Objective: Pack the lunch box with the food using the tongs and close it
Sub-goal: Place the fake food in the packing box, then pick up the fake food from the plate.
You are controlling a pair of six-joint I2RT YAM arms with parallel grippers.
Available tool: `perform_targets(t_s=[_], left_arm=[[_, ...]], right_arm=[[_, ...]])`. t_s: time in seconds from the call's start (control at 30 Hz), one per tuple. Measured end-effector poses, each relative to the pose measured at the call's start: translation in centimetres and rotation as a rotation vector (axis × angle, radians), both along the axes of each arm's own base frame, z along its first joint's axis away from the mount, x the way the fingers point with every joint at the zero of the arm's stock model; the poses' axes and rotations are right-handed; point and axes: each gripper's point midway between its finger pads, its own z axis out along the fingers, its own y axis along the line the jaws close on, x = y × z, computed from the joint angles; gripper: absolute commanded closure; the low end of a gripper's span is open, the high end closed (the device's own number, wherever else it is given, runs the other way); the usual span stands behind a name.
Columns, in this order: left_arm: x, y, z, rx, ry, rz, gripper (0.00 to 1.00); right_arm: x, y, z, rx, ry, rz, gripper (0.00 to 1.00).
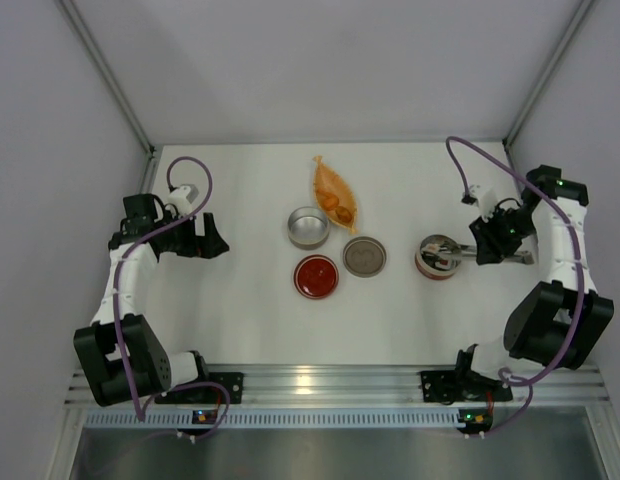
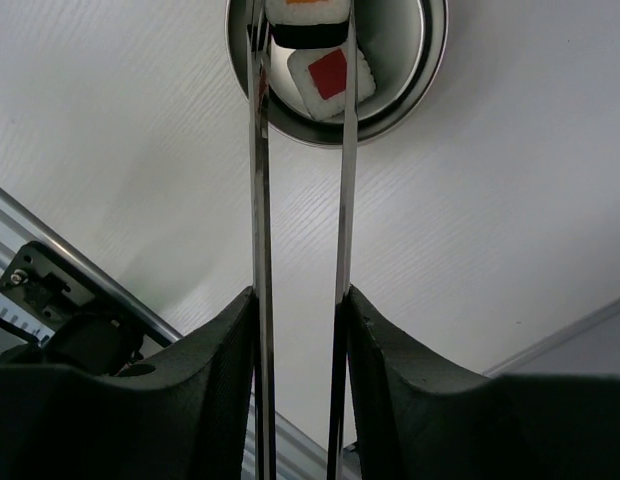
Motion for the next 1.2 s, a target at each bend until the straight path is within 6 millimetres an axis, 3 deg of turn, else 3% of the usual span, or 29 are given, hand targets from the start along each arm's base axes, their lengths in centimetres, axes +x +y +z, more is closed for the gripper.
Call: perform_targets(t_s=[0.13,0.3,0.63,0.87,1.03,1.2], left_arm=[[0.0,0.0,0.0,0.000,0.000,0.000,0.02],[0.0,0.0,0.0,-0.002,0.001,0.002,0.02],[0.0,0.0,0.0,-0.002,0.002,0.002,0.02],[0.1,0.1,0.4,0.006,-0.010,-0.005,0.02],[0.3,0.0,1.0,0.023,-0.024,-0.027,0.02],[0.9,-0.9,2.3,0.064,-0.062,-0.075,0.02]], right_arm=[[0.1,0.1,-0.1,0.004,0.005,-0.001,0.54],[0.4,0.0,0.3,0.003,-0.009,0.000,0.52],[2.4,-0.6,3.2,-0.030,-0.110,0.003,0.56],[3.8,-1.1,6.2,-0.057,-0.212,-0.001,0.58],[4.4,-0.4,8.0,-0.025,-0.265,-0.020,0.58],[4.1,0.9,8.1,0.064,-0.243,-0.081,0.58]])
